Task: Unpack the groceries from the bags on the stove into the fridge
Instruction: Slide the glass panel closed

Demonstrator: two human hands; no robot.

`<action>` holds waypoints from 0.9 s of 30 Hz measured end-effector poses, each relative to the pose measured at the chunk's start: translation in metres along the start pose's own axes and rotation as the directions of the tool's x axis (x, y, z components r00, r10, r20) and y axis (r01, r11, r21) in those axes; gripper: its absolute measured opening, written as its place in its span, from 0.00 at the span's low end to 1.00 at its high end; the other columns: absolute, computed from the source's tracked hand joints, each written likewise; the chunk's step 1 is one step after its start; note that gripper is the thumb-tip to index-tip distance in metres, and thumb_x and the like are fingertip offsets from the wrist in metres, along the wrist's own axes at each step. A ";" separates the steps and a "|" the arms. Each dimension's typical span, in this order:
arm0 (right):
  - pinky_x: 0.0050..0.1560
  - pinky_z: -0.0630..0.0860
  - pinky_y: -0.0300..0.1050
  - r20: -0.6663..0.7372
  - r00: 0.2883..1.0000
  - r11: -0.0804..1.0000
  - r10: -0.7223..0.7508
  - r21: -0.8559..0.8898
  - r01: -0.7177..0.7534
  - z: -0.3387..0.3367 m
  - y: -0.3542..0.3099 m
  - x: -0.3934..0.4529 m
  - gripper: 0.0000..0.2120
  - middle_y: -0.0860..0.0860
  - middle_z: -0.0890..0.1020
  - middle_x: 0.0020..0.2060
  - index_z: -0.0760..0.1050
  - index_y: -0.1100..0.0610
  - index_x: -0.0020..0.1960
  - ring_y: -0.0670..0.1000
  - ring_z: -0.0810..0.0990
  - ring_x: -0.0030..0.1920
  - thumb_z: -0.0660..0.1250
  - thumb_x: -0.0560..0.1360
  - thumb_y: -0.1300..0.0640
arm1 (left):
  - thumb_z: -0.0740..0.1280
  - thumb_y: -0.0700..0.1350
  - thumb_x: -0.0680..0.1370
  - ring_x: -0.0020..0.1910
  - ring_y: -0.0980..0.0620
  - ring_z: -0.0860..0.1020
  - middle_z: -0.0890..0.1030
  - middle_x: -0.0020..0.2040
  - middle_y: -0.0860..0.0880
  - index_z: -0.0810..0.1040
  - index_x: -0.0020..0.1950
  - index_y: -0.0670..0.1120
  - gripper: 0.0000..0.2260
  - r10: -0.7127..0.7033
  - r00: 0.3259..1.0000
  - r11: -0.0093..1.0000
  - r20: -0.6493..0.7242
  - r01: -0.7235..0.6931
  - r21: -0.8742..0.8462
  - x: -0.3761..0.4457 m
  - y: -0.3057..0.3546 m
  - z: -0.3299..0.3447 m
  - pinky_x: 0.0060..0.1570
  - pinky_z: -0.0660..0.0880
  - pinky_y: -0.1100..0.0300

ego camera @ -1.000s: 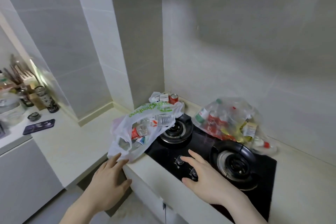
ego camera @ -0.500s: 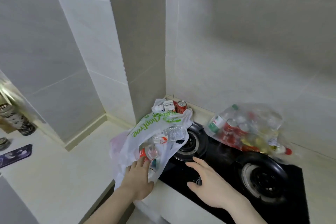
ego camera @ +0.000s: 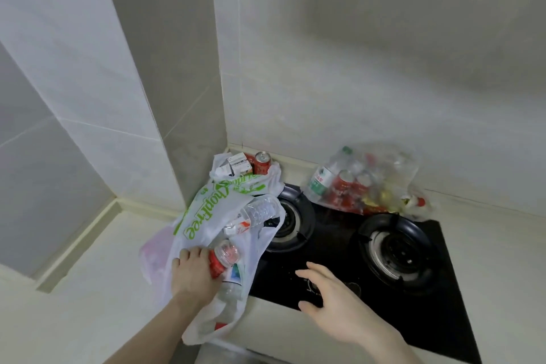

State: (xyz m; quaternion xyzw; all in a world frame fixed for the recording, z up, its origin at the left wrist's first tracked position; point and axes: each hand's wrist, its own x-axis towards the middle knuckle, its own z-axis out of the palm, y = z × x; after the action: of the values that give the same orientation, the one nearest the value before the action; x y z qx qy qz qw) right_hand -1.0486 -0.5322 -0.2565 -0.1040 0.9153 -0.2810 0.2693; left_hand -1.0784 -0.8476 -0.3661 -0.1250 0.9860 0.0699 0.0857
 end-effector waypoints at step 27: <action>0.65 0.76 0.56 0.122 0.985 0.924 -0.120 -0.349 0.155 0.057 -0.100 0.188 0.37 0.50 0.58 0.77 0.56 0.50 0.80 0.61 0.75 0.68 0.69 0.77 0.59 | 0.85 0.49 0.63 0.47 0.63 0.82 0.85 0.50 0.60 0.83 0.53 0.56 0.22 -0.347 0.910 0.532 -0.227 -0.008 -0.846 -0.088 -0.055 -0.166 0.41 0.77 0.68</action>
State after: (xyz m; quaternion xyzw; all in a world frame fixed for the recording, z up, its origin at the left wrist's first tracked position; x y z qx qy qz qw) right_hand -1.1698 -0.7045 -0.3202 -0.2288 0.9271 -0.1227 0.2703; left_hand -1.0057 -0.9060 -0.1941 -0.2584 0.8136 0.4945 -0.1638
